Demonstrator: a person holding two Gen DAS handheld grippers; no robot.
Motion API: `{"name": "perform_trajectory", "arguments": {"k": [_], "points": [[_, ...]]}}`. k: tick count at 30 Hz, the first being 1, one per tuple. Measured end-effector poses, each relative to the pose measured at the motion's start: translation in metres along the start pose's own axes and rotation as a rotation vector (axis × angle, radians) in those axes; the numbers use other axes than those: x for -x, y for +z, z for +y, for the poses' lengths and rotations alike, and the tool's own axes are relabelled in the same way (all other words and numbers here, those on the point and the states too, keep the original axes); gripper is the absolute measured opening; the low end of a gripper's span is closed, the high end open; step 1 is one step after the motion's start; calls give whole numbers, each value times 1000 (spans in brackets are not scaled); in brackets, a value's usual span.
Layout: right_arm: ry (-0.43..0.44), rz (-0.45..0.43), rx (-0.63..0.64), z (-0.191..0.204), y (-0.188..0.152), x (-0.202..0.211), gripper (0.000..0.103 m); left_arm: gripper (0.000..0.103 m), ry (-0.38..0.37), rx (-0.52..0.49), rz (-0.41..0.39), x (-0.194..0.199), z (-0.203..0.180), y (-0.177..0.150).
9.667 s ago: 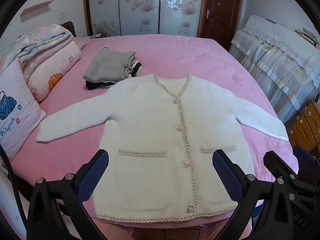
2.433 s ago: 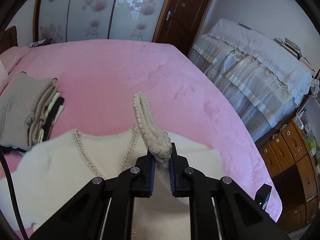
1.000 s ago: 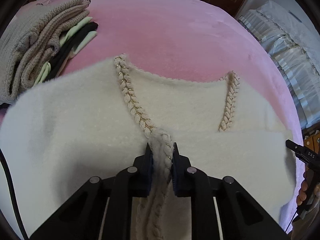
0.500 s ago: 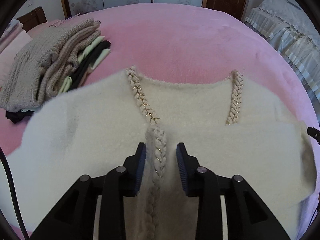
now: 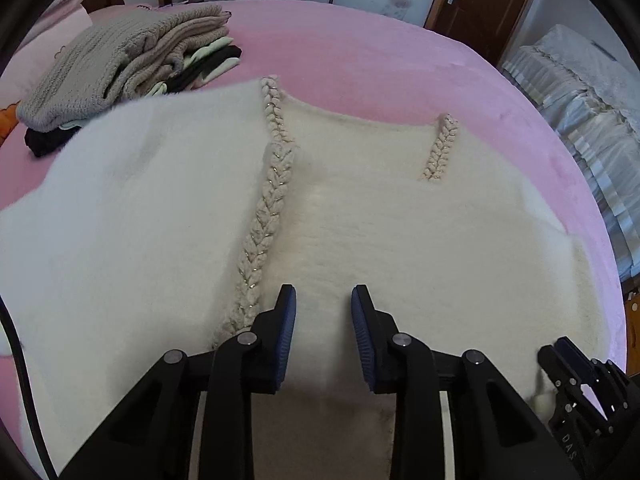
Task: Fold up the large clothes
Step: 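Fold the placket side over with the left tool and release, then move both tools back over the cardigan's other sleeve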
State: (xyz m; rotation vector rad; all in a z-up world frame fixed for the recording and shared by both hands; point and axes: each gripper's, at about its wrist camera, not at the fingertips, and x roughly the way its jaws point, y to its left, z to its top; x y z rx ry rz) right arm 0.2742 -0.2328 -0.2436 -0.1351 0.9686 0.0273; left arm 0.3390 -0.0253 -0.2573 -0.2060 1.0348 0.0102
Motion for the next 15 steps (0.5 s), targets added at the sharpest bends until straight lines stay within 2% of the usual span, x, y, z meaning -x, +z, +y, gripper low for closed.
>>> {"name": "perform_trajectory", "arguments": {"k": [3, 4, 7, 10, 13, 15], "points": [[-118, -21, -28, -45, -15, 0, 10, 20, -4, -21, 10, -4, 6, 0], [-122, -15, -49, -60, -20, -1, 0, 19, -7, -22, 13, -5, 8, 0], [-19, -7, -115, -94, -28, 1, 0, 17, -9, -32, 12, -8, 10, 1], [-58, -9, -93, -87, -27, 6, 0, 16, 21, -56, 1, -10, 5, -1], [-52, 7, -130, -83, -24, 9, 0, 17, 29, -64, 10, -4, 3, -1], [-13, 10, -151, -83, -21, 18, 0, 25, 16, -62, 29, 3, 3, 1]]}}
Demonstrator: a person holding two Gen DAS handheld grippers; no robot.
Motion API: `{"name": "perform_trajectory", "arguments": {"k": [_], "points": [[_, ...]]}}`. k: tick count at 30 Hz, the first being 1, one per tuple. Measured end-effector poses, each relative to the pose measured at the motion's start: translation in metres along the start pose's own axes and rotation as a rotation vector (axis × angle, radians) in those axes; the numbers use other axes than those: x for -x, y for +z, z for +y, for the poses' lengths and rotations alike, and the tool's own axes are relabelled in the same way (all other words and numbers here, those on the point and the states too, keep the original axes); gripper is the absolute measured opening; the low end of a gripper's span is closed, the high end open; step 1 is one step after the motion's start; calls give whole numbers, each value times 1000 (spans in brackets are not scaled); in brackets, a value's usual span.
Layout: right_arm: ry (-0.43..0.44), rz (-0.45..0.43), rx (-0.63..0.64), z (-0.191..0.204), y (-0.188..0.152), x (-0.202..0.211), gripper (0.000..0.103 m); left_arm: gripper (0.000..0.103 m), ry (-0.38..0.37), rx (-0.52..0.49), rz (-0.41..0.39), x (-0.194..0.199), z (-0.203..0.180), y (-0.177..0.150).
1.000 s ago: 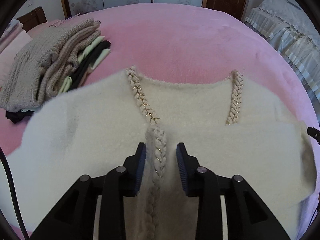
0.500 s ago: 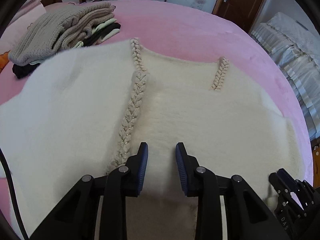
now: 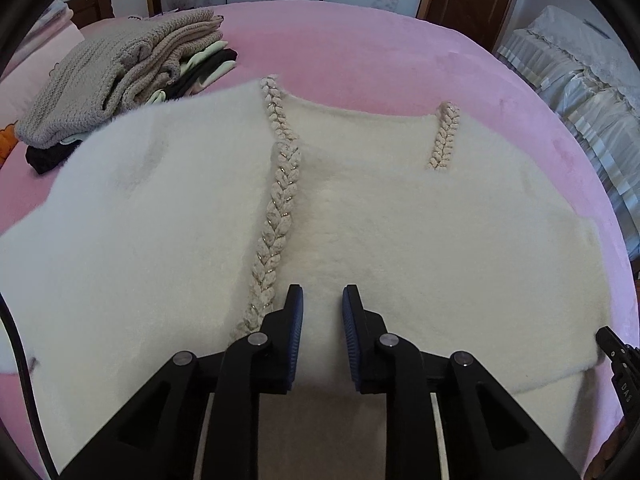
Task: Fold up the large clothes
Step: 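Move both tools back over the cardigan's other sleeve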
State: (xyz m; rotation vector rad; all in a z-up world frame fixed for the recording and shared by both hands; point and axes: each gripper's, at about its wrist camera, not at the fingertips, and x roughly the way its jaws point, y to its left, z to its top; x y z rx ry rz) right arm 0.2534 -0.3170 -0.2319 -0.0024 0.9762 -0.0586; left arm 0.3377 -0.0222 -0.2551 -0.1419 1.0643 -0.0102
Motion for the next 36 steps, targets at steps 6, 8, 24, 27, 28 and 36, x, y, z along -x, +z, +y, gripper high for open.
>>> {"name": "perform_trajectory", "arguments": {"k": [6, 8, 24, 27, 28, 36], "points": [[73, -38, -32, 7, 4, 52, 3, 67, -18, -43, -57, 57, -7, -1], [90, -47, -54, 9, 6, 70, 3, 69, -27, -67, -85, 85, -10, -3], [161, -156, -96, 45, -25, 211, 41, 86, -95, -98, -161, 256, 9, -56], [187, -154, -76, 58, -35, 227, 41, 86, -104, -100, -161, 272, 17, -67], [184, -149, -70, 64, -39, 231, 41, 86, -105, -103, -164, 277, 20, -71], [174, -101, 23, 121, -50, 241, 41, 86, -64, -100, -198, 314, 77, -94]]}}
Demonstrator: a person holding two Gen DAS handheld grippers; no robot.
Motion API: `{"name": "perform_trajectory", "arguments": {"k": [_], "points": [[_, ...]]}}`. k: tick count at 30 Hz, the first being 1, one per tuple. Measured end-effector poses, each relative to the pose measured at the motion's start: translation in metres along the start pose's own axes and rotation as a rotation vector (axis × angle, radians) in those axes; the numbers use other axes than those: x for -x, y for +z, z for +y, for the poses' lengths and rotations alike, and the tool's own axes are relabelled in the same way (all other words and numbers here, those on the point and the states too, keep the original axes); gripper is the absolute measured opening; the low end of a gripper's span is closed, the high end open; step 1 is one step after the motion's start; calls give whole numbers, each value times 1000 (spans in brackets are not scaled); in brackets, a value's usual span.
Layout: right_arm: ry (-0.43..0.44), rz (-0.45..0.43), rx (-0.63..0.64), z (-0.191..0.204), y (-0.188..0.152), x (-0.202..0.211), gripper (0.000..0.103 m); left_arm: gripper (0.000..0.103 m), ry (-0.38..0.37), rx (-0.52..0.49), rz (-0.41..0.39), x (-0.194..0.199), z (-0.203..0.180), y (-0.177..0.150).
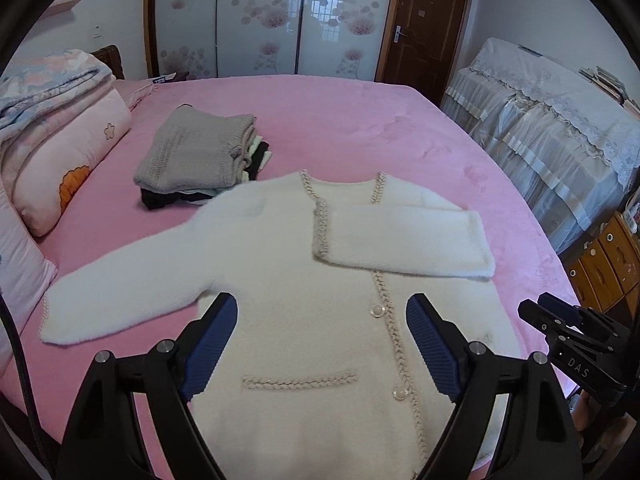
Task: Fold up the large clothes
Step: 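Move both tools back over the cardigan's other sleeve, then grasp the other sleeve cuff with the left tool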
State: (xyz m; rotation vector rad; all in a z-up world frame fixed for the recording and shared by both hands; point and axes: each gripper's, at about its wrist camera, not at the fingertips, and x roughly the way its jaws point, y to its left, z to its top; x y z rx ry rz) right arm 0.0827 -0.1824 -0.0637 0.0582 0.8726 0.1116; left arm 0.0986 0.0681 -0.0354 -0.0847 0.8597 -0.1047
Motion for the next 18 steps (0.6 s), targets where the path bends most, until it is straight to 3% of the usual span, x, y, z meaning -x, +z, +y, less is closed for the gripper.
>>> {"name": "perform_trajectory", "arguments": {"k": [7, 12, 18], "points": [[70, -82, 95, 82, 11, 6, 41, 86, 121, 90, -40, 37, 103, -2], [134, -120, 140, 149, 26, -3, 41, 88, 205, 171, -22, 37, 183, -14], [205, -99, 192, 219, 36, -34, 41, 89, 129, 420, 65, -3, 300, -53]]}}
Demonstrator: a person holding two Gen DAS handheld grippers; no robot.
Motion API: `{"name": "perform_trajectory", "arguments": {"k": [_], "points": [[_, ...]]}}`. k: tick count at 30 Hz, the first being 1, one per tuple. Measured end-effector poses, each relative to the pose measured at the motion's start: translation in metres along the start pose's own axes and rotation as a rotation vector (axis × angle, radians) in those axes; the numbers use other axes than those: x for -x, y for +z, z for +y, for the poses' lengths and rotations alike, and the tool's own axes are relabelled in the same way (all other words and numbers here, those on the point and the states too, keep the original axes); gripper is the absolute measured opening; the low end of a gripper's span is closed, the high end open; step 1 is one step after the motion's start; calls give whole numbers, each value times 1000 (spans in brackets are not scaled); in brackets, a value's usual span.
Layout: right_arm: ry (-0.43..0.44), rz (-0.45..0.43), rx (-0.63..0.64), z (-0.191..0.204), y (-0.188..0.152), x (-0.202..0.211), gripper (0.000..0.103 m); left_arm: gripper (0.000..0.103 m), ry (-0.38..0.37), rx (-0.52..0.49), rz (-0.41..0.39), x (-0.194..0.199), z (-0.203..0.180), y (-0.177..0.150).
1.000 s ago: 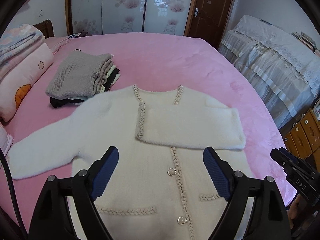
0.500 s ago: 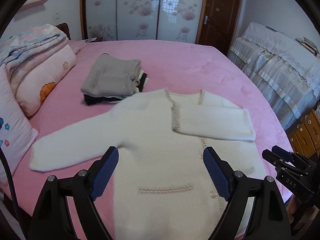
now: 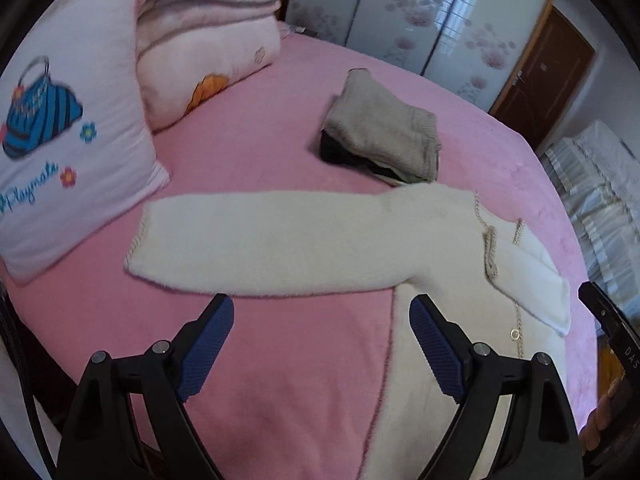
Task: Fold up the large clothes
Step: 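Grasp the other sleeve cuff with the left tool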
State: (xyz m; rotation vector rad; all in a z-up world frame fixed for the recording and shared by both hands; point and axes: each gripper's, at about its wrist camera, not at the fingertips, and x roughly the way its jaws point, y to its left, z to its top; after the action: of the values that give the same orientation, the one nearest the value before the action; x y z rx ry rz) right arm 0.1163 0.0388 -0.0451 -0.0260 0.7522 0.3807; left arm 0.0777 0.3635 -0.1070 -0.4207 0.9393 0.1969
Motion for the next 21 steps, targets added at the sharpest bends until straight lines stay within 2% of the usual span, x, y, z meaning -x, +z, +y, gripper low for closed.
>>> {"name": "perform_trajectory", "arguments": {"k": [4, 8, 10, 12, 14, 17, 21], "points": [[34, 31, 34, 31, 5, -35, 41, 89, 9, 207, 70, -50, 75, 0], [34, 88, 65, 52, 2, -70, 41, 88, 41, 325, 112, -90, 124, 2], [59, 114, 63, 56, -3, -82, 41, 85, 80, 402, 140, -112, 147, 4], [60, 129, 76, 60, -11, -92, 41, 77, 68, 479, 166, -133, 165, 3], [55, 150, 83, 61, -17, -102, 41, 73, 70, 532, 190, -152, 178, 3], [60, 188, 67, 54, -26, -115, 41, 72, 80, 586, 219, -179, 190, 1], [40, 210, 61, 43, -37, -125, 41, 73, 108, 585, 180, -189, 186, 6]]}}
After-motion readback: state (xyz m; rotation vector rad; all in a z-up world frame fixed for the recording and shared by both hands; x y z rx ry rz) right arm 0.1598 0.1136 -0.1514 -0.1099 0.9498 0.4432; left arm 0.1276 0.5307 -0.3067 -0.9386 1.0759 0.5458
